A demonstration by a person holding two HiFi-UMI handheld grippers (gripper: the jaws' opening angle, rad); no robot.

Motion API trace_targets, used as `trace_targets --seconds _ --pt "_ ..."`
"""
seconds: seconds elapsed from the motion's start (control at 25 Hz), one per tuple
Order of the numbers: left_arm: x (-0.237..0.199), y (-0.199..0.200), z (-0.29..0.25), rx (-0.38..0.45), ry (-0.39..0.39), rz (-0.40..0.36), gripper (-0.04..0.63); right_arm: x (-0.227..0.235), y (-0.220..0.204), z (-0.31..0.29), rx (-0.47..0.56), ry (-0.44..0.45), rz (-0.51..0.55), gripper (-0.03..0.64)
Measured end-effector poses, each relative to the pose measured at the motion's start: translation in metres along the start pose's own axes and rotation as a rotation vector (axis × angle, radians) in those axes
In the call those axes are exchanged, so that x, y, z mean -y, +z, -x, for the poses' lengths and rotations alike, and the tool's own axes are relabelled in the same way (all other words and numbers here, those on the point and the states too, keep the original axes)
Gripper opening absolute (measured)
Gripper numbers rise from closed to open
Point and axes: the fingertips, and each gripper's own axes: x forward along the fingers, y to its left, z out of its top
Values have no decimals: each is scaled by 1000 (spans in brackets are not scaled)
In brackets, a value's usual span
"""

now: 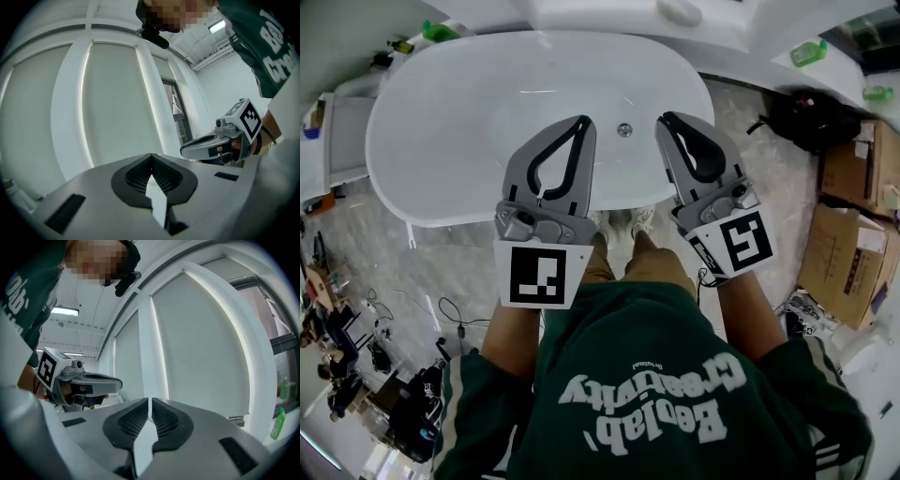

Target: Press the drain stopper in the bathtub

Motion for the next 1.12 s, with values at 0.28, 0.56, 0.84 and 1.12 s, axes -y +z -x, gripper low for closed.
trace_targets --seconds 0.28,0.56,0.84,1.12 --pt "-28 -67 -23 15 -15 75 3 -4 -75 -42 -154 30 52 15" --pt "-37 -151 -50 61 -93 133 3 -14 -159 -76 -255 57 98 15" --pt "-32 -232 -75 4 -117 181 3 -2 -223 -101 -266 -8 120 15" --pt "10 -277 -109 -13 -151 169 2 14 -302 -100 -304 -12 37 15"
